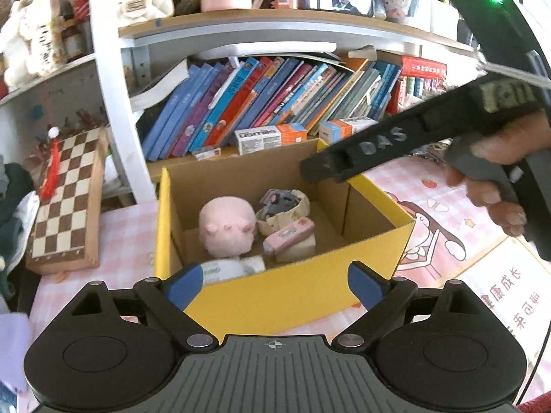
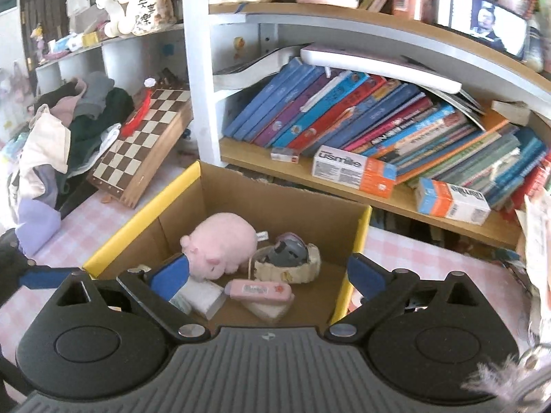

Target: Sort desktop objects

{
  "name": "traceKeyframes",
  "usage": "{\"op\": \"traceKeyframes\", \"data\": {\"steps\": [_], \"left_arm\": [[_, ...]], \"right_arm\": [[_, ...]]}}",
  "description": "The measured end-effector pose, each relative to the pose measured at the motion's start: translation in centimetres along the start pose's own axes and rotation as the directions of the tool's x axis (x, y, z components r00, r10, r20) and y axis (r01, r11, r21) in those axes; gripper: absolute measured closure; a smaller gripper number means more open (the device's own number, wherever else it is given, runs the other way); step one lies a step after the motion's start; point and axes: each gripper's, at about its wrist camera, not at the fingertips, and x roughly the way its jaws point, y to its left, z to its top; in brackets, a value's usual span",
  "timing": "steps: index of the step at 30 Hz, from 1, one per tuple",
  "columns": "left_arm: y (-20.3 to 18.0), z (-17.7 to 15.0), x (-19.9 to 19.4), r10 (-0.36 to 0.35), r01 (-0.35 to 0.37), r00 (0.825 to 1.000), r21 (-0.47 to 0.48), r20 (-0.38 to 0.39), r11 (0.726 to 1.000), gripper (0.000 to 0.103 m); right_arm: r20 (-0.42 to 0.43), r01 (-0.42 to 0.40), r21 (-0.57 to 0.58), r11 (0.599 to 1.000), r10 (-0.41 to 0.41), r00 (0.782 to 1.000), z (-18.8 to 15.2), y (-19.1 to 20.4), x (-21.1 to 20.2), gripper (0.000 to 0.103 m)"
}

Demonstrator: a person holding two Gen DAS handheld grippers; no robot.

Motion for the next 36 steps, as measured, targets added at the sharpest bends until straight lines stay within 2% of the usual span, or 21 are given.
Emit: {"op": "traceKeyframes", "data": {"steps": [8,14,27,36], "left_arm": [[0.8,-2.2,-2.8,0.028,-0.027,1.000,-0.020,0.010,0.999,0.010],[0.9,-4.0,-5.0,0.035,-0.034,0.999,-0.031,0.022,0.999,0.010],[0.6,-8.0,-9.7,0.050,-0.048,0.998,-0.029,0.050,0.998,0.009],[0.2,-10.5,-11.6,0.055,-0.056,0.996,0.013,0.073,0.998,0.006]], "right_arm": [[0.037,0.065,0.041,0.997,-0.067,0.997,-3.6,1.5,-3.5,0.004],[0.039,0.113,0.026,0.993,-0.114,0.993,-6.7,3.7,-5.9,0.003],[0.057,0.157,0.066,0.985,-0.161,0.985,-12.1,8.4,-10.7,0.003],[0.058,0.204,0.134,0.970,-0.213,0.975,-15.9,11.1,-12.7,0.003]]}}
